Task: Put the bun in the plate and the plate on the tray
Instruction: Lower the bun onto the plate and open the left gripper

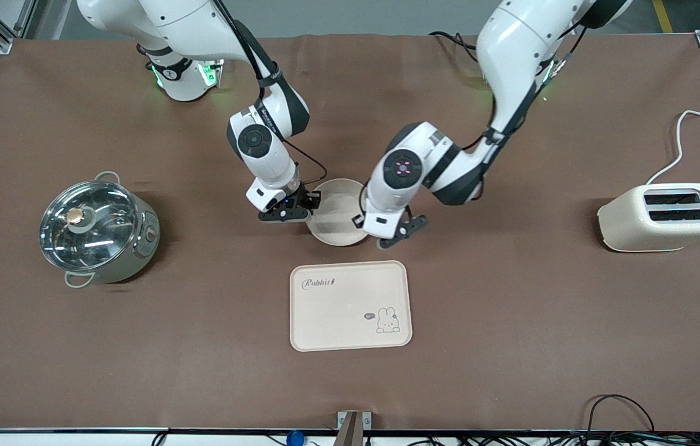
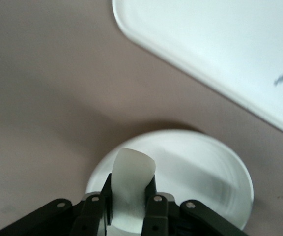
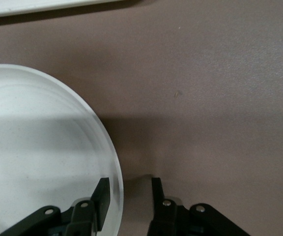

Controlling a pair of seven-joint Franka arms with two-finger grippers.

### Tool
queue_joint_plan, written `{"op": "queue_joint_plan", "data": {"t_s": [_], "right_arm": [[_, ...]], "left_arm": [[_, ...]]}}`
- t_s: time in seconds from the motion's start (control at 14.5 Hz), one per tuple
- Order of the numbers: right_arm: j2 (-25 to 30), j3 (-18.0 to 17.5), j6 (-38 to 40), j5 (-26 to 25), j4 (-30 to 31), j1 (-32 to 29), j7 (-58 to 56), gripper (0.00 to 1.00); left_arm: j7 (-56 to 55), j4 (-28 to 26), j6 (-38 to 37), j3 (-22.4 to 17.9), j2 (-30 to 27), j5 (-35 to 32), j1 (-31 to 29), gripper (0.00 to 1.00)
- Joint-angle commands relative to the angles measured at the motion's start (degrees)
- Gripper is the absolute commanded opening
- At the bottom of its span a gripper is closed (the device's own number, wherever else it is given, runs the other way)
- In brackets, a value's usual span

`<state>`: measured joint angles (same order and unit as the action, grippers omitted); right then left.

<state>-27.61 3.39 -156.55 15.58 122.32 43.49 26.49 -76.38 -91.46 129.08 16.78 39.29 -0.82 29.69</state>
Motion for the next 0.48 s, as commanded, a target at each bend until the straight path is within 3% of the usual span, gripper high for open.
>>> {"op": "queue_joint_plan", "data": {"t_s": [0.0, 0.21, 0.34, 0.41], "right_arm": [[0.28, 0.47, -0.77, 1.38, 0.64, 0.90, 0.23, 0.04], [0.28, 0.47, -0.77, 1.38, 0.55, 0.90, 0.23, 0.00], [0.28, 0.47, -0.77, 1.38, 0.55, 0.90, 0.23, 0.00], [0.28, 0.47, -0.77, 1.38, 0.55, 0.90, 0.23, 0.00]], "left_arm": [[-4.73, 4.27, -0.59, -0.43, 3.86, 0.03, 2.56, 0.34], [-7.28, 4.27, 2.48, -0.43, 4.66, 0.03, 3.53, 0.56], [-7.64, 4.27, 2.49, -0.43, 4.05, -0.23, 3.54, 0.91], [-7.64, 4.53, 2.40, -0.43, 3.35, -0.50, 3.19, 1.00]]}}
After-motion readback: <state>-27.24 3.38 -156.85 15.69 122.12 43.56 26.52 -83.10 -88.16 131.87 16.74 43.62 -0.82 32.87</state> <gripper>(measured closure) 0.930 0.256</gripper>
